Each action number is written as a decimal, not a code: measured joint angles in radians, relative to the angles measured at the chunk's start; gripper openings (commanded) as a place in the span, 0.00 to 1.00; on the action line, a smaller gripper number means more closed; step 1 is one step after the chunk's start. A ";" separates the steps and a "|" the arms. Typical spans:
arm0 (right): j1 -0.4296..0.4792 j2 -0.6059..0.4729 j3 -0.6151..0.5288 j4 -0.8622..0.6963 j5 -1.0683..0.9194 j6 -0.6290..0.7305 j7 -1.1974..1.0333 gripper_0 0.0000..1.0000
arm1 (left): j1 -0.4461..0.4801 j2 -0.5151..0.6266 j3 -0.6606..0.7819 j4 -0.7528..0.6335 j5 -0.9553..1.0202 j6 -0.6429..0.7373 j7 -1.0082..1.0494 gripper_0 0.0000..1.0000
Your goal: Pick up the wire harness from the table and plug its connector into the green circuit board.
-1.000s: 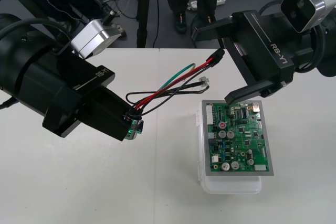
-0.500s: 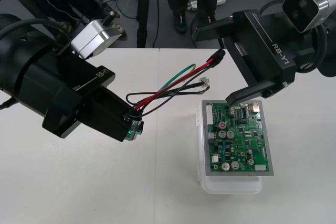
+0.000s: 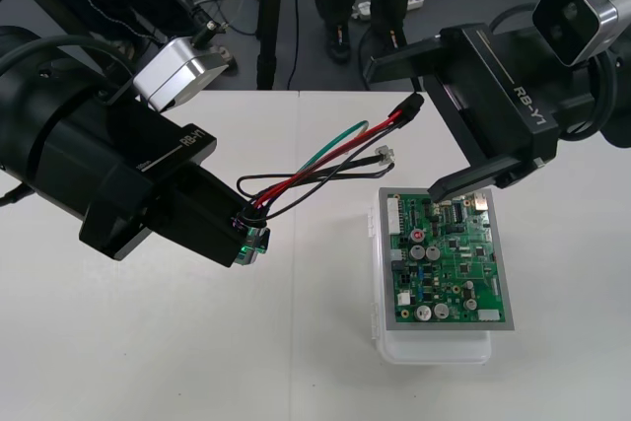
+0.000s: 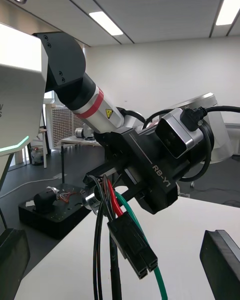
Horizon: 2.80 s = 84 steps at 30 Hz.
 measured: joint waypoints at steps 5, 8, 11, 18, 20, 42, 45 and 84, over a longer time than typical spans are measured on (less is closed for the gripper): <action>0.001 -0.006 0.000 0.000 0.000 0.000 0.000 1.00 | 0.000 0.000 0.000 0.000 0.000 0.000 0.000 0.00; 0.001 -0.007 0.000 0.000 0.000 0.000 0.000 1.00 | 0.000 0.000 0.000 0.000 0.000 0.000 0.000 0.00; 0.001 -0.008 0.000 0.000 0.000 0.000 0.000 0.56 | 0.000 0.000 0.000 0.000 0.000 0.000 0.000 0.00; 0.002 -0.009 0.000 0.000 0.000 0.000 0.003 0.00 | 0.000 0.000 0.000 -0.001 0.000 0.000 0.000 0.00; 0.002 -0.009 0.000 0.000 -0.001 0.000 0.022 0.00 | 0.000 0.000 0.000 -0.002 0.000 0.000 0.000 0.00; 0.002 -0.010 0.000 -0.010 -0.005 0.000 0.032 0.00 | 0.000 0.000 0.000 -0.004 0.000 0.000 0.000 0.03; 0.002 -0.011 0.000 -0.010 -0.005 0.000 0.032 0.00 | 0.000 0.000 0.000 -0.004 0.000 0.000 0.000 0.78; 0.008 -0.114 0.000 -0.013 -0.005 0.000 0.031 0.00 | 0.046 0.061 0.025 -0.005 0.049 0.168 -0.077 1.00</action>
